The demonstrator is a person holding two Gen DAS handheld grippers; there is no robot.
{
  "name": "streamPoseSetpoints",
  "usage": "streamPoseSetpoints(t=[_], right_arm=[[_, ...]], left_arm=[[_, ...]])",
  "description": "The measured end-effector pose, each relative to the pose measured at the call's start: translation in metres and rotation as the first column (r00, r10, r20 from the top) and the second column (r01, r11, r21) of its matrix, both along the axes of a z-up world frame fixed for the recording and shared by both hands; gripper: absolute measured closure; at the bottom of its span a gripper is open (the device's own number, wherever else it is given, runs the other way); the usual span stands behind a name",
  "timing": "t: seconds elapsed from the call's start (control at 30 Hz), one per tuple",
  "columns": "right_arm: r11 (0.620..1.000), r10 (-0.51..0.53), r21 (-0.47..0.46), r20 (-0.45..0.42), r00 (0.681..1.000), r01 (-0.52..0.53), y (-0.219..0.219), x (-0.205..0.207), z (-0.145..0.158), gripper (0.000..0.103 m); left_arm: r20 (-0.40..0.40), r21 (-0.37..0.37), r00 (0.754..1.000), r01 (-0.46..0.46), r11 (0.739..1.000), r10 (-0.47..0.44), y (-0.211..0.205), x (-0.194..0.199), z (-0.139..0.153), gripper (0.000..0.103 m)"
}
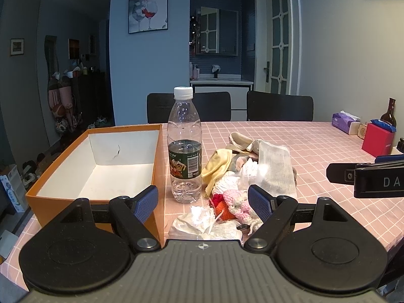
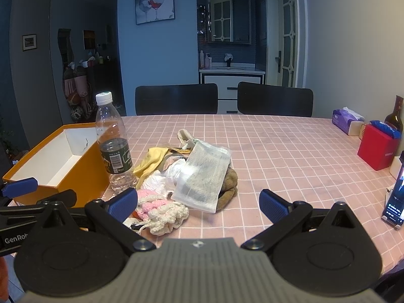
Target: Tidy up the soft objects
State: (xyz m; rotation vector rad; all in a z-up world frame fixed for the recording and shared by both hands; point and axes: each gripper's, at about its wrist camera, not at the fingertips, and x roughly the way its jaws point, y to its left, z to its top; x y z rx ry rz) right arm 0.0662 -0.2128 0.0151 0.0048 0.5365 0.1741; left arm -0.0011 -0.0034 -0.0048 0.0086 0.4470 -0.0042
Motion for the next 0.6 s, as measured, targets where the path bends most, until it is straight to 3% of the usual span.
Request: streamPoseSetpoints(t=[0.6], right_arm=[[1.0, 0.002, 0.0, -0.014, 1.0, -0.002, 0.0021, 0.0005, -0.0023, 0.002]], left_arm=[[-0.012, -0.007, 1.0, -0.006, 1.0, 0.006, 0.0028, 0.0007, -0.0019, 0.008]])
